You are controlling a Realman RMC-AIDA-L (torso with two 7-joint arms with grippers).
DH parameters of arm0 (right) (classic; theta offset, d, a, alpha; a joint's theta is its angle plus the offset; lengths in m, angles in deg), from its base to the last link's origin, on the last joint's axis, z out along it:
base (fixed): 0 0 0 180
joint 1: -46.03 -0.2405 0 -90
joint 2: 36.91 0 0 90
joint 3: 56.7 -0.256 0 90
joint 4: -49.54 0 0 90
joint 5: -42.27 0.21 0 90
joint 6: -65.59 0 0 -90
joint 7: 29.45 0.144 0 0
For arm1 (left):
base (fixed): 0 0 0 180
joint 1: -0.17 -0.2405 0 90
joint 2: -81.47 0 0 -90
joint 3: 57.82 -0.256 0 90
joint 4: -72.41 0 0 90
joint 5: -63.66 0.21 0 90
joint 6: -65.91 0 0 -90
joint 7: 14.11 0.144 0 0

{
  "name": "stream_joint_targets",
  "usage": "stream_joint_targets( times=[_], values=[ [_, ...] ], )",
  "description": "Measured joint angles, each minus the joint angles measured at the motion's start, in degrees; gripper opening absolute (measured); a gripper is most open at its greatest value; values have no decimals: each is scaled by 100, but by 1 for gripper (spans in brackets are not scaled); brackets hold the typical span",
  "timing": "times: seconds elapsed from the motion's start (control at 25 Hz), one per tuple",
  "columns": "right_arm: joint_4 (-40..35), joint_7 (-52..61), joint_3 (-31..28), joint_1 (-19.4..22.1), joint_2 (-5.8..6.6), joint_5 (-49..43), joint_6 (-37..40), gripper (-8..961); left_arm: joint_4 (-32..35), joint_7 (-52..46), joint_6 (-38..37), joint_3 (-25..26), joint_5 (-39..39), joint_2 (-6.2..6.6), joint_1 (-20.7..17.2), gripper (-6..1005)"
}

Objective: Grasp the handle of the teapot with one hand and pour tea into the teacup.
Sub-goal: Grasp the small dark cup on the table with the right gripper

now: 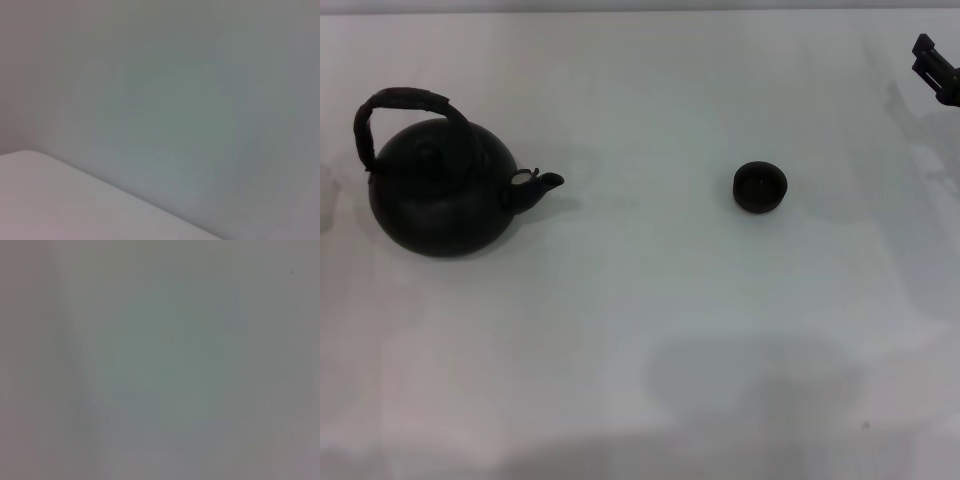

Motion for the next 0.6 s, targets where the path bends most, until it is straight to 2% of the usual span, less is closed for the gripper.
stream_joint_targets(
  times=[0.44,0.6],
  values=[
    [-109,65,16,4,0,-19,-37,832,-1,-13,0,0,5,0,-6,774],
    [-272,469,88,-49,0,-40,-67,831,-26,-22,-11,-9,23,-6,-25,774]
  ],
)
